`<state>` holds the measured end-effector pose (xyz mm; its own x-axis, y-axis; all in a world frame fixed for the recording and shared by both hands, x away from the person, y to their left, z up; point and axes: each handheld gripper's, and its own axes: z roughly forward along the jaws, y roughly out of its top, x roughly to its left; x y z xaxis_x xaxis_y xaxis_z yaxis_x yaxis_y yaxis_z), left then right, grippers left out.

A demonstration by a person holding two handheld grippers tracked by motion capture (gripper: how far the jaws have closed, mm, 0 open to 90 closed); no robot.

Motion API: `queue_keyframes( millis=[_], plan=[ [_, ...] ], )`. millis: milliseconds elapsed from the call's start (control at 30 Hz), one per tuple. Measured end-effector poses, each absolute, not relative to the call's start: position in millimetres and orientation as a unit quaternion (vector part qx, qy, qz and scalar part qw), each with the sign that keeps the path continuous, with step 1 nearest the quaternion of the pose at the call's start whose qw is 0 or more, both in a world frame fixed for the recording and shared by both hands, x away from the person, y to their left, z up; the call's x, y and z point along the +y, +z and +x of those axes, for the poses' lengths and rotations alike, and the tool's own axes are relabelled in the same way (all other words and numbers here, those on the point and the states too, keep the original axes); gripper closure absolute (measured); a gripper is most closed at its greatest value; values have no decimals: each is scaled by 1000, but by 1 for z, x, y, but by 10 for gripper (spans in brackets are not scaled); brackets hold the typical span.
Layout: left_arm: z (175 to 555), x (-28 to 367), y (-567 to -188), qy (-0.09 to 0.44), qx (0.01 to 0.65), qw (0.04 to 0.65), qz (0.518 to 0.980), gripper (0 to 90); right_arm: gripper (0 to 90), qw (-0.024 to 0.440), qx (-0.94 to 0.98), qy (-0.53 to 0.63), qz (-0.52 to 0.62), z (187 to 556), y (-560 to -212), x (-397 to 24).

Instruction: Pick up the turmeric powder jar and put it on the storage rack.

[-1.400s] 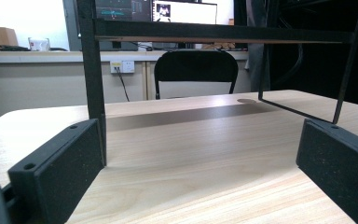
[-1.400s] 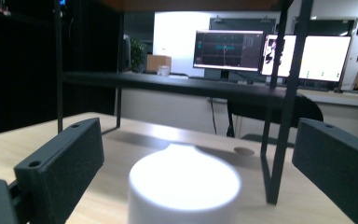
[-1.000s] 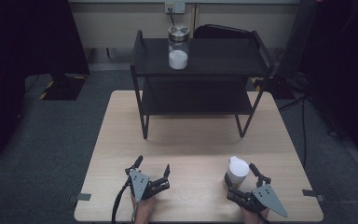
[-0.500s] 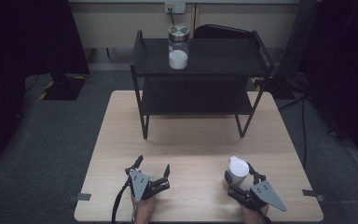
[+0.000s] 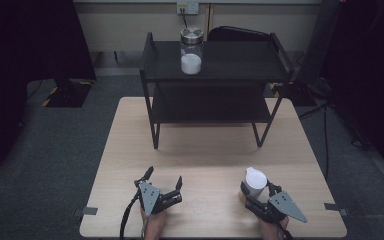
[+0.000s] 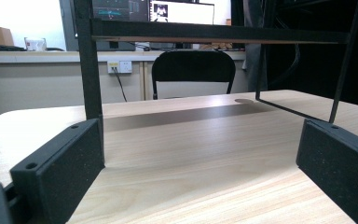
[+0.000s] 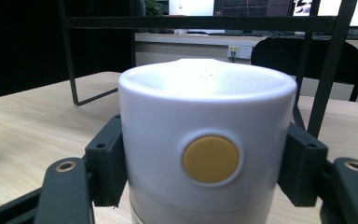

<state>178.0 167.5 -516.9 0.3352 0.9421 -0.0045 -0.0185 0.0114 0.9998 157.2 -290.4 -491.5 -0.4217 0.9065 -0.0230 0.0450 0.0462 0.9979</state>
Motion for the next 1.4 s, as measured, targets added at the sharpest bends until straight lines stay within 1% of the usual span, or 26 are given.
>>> queue_keyframes(
  millis=[633,1400],
  plan=[
    [178,167,-517,411,405,585,571,2,303,381,628,565,377,157,-484,-288],
    [178,168,-517,410,404,585,571,2,303,370,631,578,362,163,-453,-301]
  ],
)
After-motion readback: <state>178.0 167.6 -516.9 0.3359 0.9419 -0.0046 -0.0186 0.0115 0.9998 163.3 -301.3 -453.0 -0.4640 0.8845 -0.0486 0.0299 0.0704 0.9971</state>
